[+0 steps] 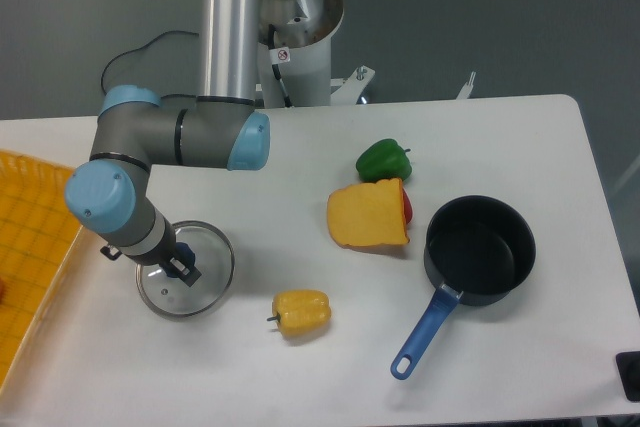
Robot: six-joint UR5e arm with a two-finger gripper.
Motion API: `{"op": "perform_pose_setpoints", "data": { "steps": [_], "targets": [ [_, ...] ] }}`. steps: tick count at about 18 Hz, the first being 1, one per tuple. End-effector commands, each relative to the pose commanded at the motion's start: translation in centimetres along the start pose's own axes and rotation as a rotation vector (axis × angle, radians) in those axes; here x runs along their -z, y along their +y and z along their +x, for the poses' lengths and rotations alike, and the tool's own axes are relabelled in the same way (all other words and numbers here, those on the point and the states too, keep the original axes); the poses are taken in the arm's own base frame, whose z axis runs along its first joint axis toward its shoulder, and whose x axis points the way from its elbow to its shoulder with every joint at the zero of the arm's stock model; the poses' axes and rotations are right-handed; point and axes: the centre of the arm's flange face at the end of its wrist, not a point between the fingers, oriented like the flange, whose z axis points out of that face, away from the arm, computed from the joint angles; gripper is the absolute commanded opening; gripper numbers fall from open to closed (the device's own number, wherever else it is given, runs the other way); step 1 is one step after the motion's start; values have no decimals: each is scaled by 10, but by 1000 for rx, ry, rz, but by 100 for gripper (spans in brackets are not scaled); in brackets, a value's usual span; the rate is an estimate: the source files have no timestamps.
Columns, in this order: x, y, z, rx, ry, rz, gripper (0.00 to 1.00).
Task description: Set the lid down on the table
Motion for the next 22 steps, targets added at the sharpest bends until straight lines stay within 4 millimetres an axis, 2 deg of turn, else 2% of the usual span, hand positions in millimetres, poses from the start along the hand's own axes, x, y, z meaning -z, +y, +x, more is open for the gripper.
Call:
{"op": "perform_pose_setpoints", "data": {
  "steps": [4,12,13,14,15,17,22],
  "targets": [
    [-4,-1,0,-2,0,-3,62],
    [-5,-1,0,-2,1,-7,63],
    [-5,-1,1,-3,-6,-10,68],
    [-5,-1,0,-8,-11,-13,82],
    [-6,-1,-1,-10,-15,-20,89],
    [-9,-2,2,-18,-32,-35,98],
    [-10,-4,4,-23,-38,-42,99]
  ]
}}
